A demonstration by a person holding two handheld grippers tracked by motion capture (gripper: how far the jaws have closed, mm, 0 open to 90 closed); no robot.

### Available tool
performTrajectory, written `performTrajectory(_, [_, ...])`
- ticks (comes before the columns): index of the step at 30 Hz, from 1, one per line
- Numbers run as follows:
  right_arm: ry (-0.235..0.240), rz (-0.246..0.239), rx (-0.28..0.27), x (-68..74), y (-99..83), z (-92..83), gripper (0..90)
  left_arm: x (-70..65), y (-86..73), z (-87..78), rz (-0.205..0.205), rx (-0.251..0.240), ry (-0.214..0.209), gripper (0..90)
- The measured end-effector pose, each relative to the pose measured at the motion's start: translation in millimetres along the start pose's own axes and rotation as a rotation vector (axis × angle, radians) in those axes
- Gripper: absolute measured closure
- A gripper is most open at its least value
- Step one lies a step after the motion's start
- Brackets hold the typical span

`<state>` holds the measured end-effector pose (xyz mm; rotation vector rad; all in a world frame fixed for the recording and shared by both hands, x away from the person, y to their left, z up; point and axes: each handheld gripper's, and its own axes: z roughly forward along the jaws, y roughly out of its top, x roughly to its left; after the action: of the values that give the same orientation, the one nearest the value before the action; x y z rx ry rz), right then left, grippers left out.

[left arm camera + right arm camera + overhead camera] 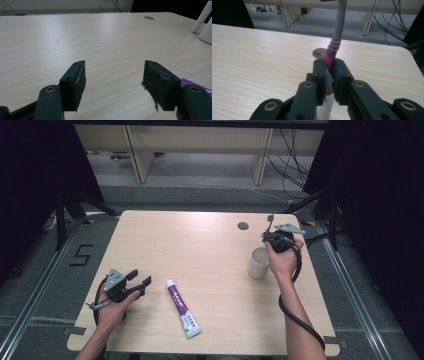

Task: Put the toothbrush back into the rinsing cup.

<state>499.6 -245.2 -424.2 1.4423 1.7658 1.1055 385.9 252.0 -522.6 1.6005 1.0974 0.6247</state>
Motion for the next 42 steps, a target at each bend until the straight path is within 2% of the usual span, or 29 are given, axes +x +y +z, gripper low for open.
performTrajectory(3, [0.003,0.005,-0.004,0.2,-1.4,1.7,81.5,0.0,0.0,0.0,0.000,0.000,0.000,34.5])
performTrajectory(4, [0.013,-0.022,-0.011,-2.7,-1.9,3.0,81.5,0.0,0.0,0.0,0.000,-0.001,0.000,34.5])
performTrajectory(6, [0.009,-0.011,0.002,-1.8,-2.8,3.0,81.5,0.0,0.0,0.0,-0.001,-0.001,-0.001,34.5])
performTrajectory(7, [0.003,-0.027,0.006,-2.7,-2.8,2.8,81.5,0.0,0.0,0.0,0.000,-0.001,0.000,34.5])
performTrajectory(8, [0.003,-0.011,0.008,-2.3,-3.5,3.0,81.4,-0.1,0.0,0.0,0.001,0.000,0.000,34.5])
performTrajectory(9, [0.012,-0.028,0.006,-4.1,-3.8,3.7,81.4,-0.1,0.0,0.0,0.001,0.000,0.000,34.5])
performTrajectory(13, [0.001,-0.036,0.015,-4.7,-5.3,4.3,81.4,-0.2,0.1,0.1,0.002,0.001,0.000,34.5])
performTrajectory(16, [-0.004,0.007,0.025,-2.4,-7.1,3.8,81.3,-0.3,0.1,0.1,0.003,0.003,0.000,34.5])
performTrajectory(18, [0.000,-0.006,0.032,-3.6,-7.8,3.5,81.3,-0.3,0.1,0.1,0.003,0.003,0.001,34.5])
performTrajectory(19, [-0.004,-0.039,0.026,-5.8,-7.6,3.8,81.2,-0.3,0.1,0.2,0.003,0.003,0.001,34.5])
performTrajectory(21, [0.002,-0.021,0.024,-4.2,-8.6,4.8,81.0,-0.3,0.1,0.2,0.003,0.003,0.001,34.5])
performTrajectory(27, [-0.002,-0.032,0.025,-4.2,-9.2,6.1,79.0,-0.4,0.1,0.5,0.001,0.002,0.000,34.5])
performTrajectory(32, [0.000,-0.041,0.027,-5.0,-9.3,5.7,72.2,-0.5,0.2,0.2,0.004,0.006,0.000,34.6])
performTrajectory(35, [-0.013,-0.030,0.035,-2.8,-9.0,4.3,65.9,-0.6,0.2,0.4,0.005,0.005,0.002,34.6])
performTrajectory(36, [0.003,-0.044,0.036,-4.8,-8.7,4.2,64.7,-0.7,0.2,0.4,0.005,0.005,0.002,34.6])
performTrajectory(37, [-0.010,-0.004,0.039,-0.9,-9.3,3.2,62.9,-0.6,0.1,0.6,0.003,0.003,-0.001,34.6])
performTrajectory(39, [-0.007,-0.004,0.030,-1.6,-9.1,2.5,58.9,-0.5,0.2,0.7,0.003,0.003,-0.001,34.6])
performTrajectory(41, [0.002,-0.027,0.028,-5.0,-8.9,2.1,55.2,-0.7,0.2,0.6,0.004,0.003,-0.001,34.6])
performTrajectory(42, [-0.003,-0.006,0.040,-3.4,-9.2,0.3,53.0,-0.7,0.1,0.6,0.004,0.003,-0.001,34.6])
